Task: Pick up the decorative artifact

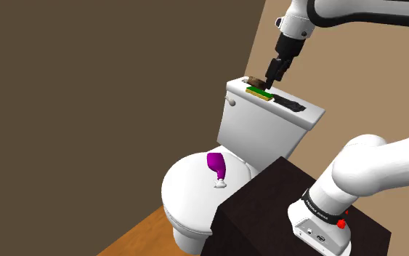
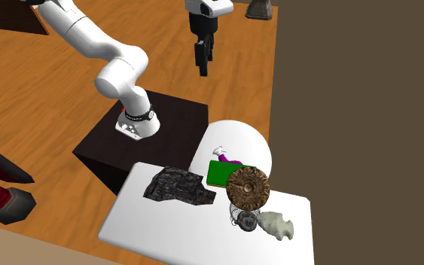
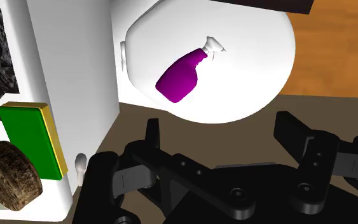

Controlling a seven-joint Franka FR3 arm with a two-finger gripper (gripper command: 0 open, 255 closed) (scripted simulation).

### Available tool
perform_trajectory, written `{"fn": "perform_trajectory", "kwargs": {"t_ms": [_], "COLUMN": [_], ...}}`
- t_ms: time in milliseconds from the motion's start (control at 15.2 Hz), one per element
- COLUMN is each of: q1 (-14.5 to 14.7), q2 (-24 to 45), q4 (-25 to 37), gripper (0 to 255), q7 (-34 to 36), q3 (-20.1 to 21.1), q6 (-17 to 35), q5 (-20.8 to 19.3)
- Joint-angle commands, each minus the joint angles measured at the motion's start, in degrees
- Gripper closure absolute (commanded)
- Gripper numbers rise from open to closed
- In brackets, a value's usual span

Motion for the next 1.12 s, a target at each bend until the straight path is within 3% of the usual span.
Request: {"fn": "perform_trajectory", "kwargs": {"t_ms": [0,594,1056], "q1": [0.0,-6.8,-14.2], "q2": [0.0,12.0,24.0], "q4": [0.0,-2.7,0.6], "gripper": [0,0,0], "q7": [0.0,6.9,17.6], "q3": [0.0,5.3,9.5], "q6": [0.0,17.2,25.7], "q5": [0.0,-16.3,-33.9]}}
